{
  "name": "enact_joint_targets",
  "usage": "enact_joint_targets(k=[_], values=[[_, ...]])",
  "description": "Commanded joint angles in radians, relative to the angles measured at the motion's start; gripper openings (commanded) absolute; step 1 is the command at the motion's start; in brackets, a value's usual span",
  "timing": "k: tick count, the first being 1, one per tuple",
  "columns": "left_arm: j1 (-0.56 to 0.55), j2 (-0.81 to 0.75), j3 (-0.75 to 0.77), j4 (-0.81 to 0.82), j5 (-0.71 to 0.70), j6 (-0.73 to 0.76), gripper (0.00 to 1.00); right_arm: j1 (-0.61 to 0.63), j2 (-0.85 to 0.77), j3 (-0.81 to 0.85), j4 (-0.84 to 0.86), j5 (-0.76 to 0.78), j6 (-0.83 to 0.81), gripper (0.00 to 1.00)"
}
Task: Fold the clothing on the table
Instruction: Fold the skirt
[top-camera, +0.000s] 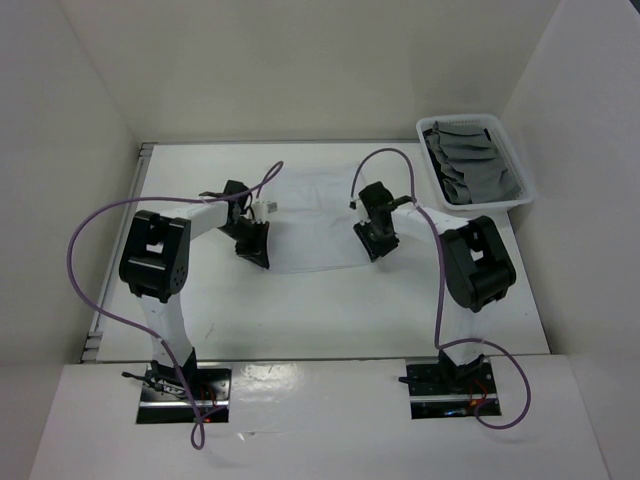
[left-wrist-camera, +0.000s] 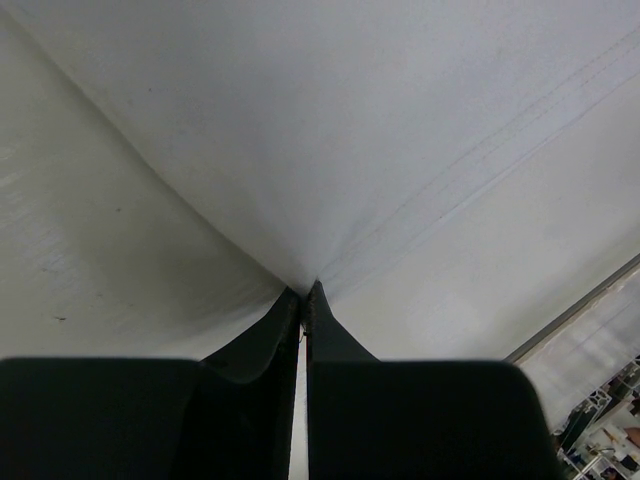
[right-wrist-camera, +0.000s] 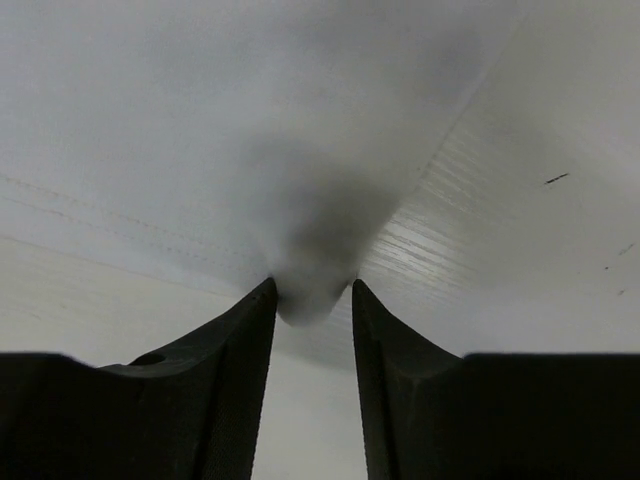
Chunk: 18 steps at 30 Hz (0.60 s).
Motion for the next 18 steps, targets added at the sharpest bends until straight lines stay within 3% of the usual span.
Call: enact_joint_targets(k=[1, 3, 9, 18], values=[[0.017, -0.033, -0.004, -0.008, -0.023, 0.028, 0.02, 0.008, 0.034, 0.007, -0.028, 0.005, -0.019, 0.40], [0.017, -0.033, -0.004, -0.019, -0.014, 0.037, 0.02, 0.008, 0.034, 0.016, -0.028, 0.005, -0.019, 0.26], [0.017, -0.042, 0.006, -0.041, 0.005, 0.055, 0.02, 0.028, 0.014, 0.016, -0.040, -0.016, -0.049, 0.01], [0.017, -0.148, 0.067, -0.169, 0.086, 0.181, 0.00, 0.057, -0.096, 0.056, -0.137, -0.045, -0.097, 0.00]])
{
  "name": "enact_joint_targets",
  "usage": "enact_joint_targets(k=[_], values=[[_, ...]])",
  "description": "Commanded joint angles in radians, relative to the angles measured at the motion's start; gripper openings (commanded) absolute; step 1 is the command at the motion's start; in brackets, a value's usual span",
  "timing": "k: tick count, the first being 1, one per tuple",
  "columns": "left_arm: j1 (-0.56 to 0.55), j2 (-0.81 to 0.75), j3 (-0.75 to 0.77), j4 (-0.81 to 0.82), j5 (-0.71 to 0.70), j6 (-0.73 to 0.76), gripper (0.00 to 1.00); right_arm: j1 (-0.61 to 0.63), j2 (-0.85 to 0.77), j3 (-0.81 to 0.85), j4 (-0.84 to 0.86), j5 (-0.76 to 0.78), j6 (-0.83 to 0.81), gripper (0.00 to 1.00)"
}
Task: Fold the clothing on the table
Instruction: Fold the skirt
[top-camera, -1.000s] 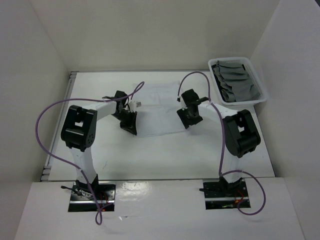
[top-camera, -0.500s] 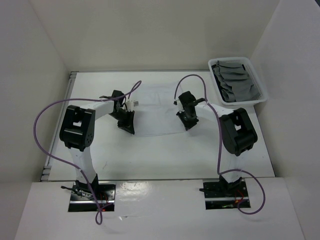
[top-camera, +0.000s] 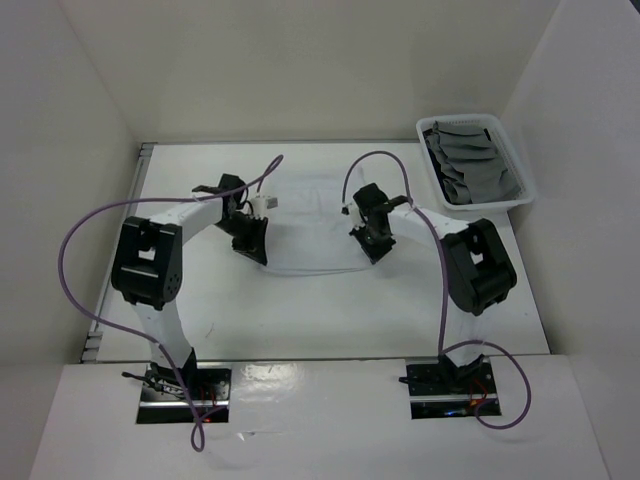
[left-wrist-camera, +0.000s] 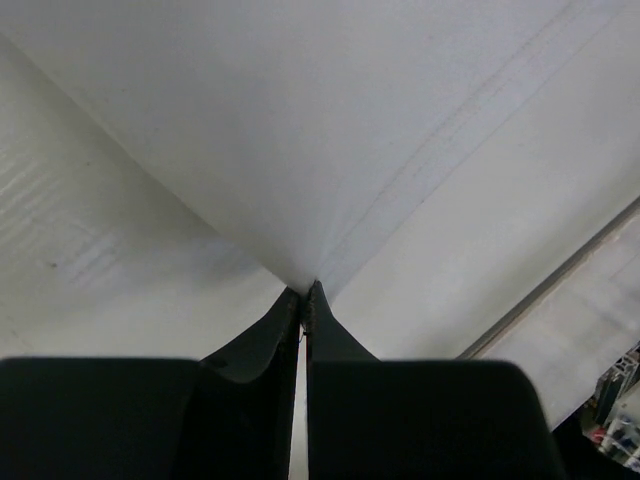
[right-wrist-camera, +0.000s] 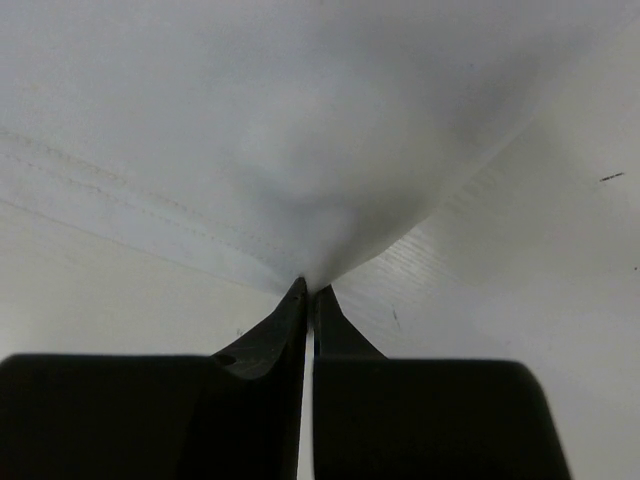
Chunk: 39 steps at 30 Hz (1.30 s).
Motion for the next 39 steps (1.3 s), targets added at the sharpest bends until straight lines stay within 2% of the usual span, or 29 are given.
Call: enact_joint_targets(k=[1, 11, 15, 21, 26, 31, 39], values=[[0.009, -0.104, 0.030, -0.087, 0.048, 0.121, 0.00, 0.016, -0.108, 0.041, -0.088, -0.006, -0.036, 0.00], [0.009, -0.213, 0.039, -0.352, 0.140, 0.363, 0.00, 0.083, -0.263, 0.012, -0.221, -0.079, -0.114, 0.00], [0.009, -0.257, 0.028, -0.380, 0.151, 0.388, 0.00, 0.094, -0.294, 0.012, -0.309, -0.154, -0.165, 0.00], [0.019, -0.268, 0.096, -0.418, 0.172, 0.410, 0.00, 0.094, -0.323, 0.031, -0.343, -0.153, -0.211, 0.00], [0.075, -0.241, 0.169, -0.336, 0.172, 0.342, 0.00, 0.094, -0.289, 0.099, -0.238, -0.102, -0.193, 0.00], [0.128, -0.135, 0.289, -0.267, 0.172, 0.288, 0.00, 0.044, -0.196, 0.192, -0.104, -0.053, -0.174, 0.00], [0.148, 0.052, 0.418, -0.184, 0.172, 0.221, 0.00, -0.011, -0.012, 0.327, 0.041, 0.036, -0.165, 0.00]])
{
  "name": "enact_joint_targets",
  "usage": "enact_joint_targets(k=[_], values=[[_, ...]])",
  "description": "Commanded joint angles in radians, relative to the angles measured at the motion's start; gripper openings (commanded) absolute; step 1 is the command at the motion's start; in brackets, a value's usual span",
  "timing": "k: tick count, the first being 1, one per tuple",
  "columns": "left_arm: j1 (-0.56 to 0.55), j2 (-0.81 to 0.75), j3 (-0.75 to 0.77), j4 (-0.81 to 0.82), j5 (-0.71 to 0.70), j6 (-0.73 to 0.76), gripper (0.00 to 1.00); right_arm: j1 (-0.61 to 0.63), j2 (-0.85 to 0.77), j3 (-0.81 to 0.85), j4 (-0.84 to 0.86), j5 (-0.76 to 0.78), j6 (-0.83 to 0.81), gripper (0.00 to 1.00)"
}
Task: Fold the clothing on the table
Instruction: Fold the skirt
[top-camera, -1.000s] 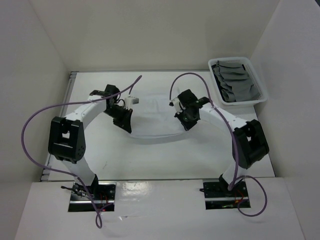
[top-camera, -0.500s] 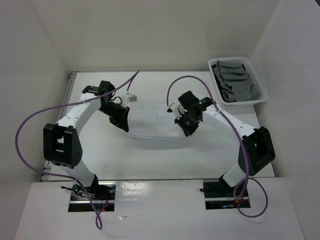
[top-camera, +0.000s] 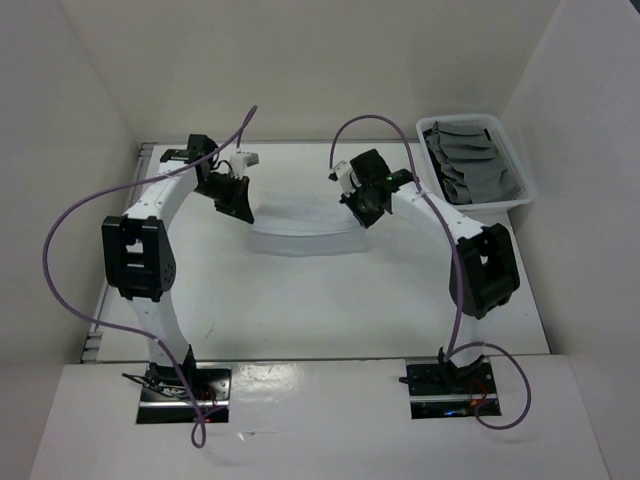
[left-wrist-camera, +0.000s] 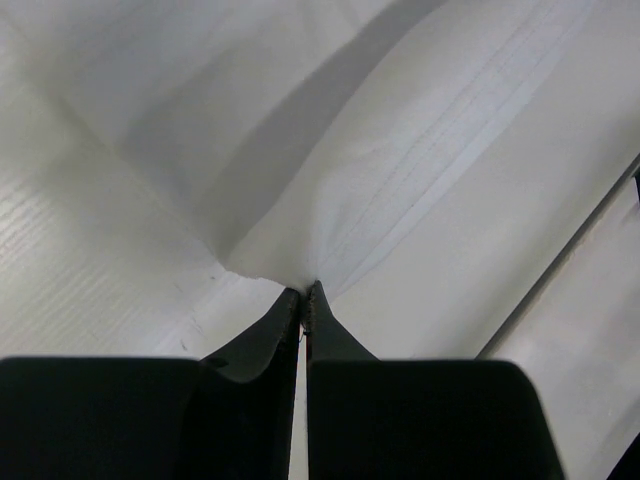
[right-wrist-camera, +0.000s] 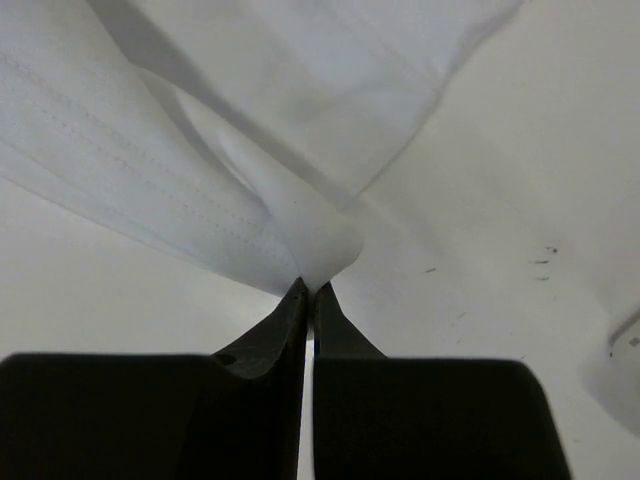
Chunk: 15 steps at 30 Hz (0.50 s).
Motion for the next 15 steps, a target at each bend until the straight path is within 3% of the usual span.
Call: enact_joint_targets(k=[1, 15], values=[[0.006, 0.058, 0.066, 0.058, 0.031, -0.041, 0.00, -0.026, 0.062, 0.082, 0.114, 0.064, 0.007, 0.00], [0.024, 0.233, 0.235, 0.121, 0.040, -0.109, 0.03, -0.057, 0.300, 0.280, 0.156, 0.074, 0.017, 0.00]])
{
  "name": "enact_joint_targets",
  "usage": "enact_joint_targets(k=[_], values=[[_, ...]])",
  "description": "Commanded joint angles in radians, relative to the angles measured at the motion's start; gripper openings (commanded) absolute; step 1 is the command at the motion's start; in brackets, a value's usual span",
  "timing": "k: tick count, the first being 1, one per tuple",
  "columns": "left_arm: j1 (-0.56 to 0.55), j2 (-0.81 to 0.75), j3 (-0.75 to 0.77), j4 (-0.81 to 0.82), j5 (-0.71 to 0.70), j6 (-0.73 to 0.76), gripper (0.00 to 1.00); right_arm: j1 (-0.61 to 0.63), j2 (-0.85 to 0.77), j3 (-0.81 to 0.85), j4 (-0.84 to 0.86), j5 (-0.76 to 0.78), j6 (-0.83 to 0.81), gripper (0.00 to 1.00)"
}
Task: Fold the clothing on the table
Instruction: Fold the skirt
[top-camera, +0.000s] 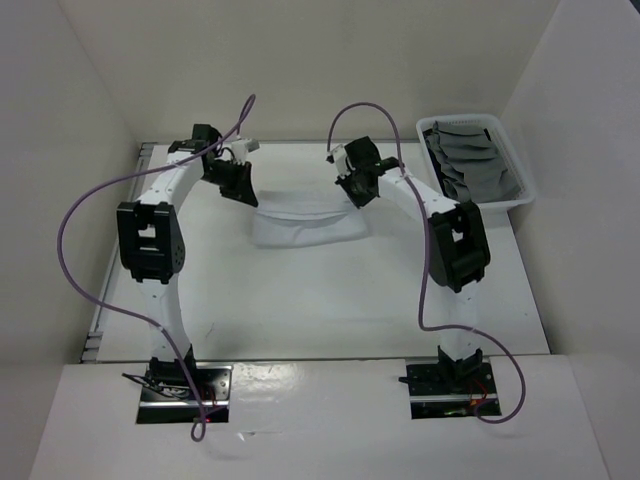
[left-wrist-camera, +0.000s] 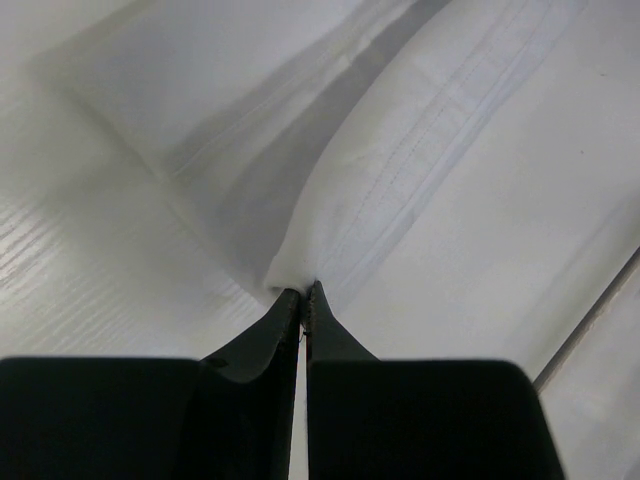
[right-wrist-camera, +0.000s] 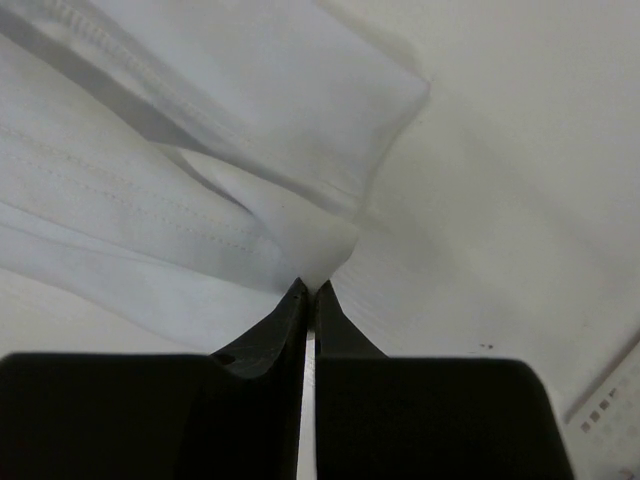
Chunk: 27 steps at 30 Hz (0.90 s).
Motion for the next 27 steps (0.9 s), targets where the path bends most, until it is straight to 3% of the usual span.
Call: enact_joint_targets(k=[1, 5, 6, 8, 9, 12, 17, 23, 27], values=[[0.021, 0.029, 0.032, 0.034, 0.038, -0.037, 0.03, -0.004, 0.050, 0.051, 0.043, 0.010, 0.024, 0.03], [0.031, 0.066, 0.078, 0.068, 0.047, -0.066, 0.03, -0.030, 0.096, 0.116, 0.043, -0.029, 0.067, 0.20], [0.040, 0.086, 0.091, 0.068, 0.047, -0.081, 0.09, -0.050, 0.107, 0.134, 0.043, -0.029, 0.102, 0.26], [0.049, 0.111, 0.140, 0.077, 0.047, -0.093, 0.12, -0.076, 0.137, 0.198, 0.043, -0.081, 0.131, 0.29], [0.049, 0.133, 0.154, 0.077, 0.047, -0.107, 0.21, -0.105, 0.147, 0.217, 0.052, -0.092, 0.163, 0.31], [0.070, 0.170, 0.205, 0.100, 0.047, -0.142, 0.27, -0.156, 0.173, 0.295, 0.064, -0.110, 0.200, 0.31], [0.092, 0.250, 0.303, 0.139, 0.011, -0.195, 0.52, -0.188, 0.228, 0.358, 0.064, -0.079, 0.213, 0.34], [0.123, 0.313, 0.406, 0.102, 0.001, -0.216, 0.57, -0.188, 0.182, 0.311, 0.052, -0.069, 0.188, 0.38], [0.123, 0.241, 0.337, 0.071, 0.003, -0.205, 0.58, -0.141, 0.072, 0.182, 0.064, -0.070, 0.141, 0.53]])
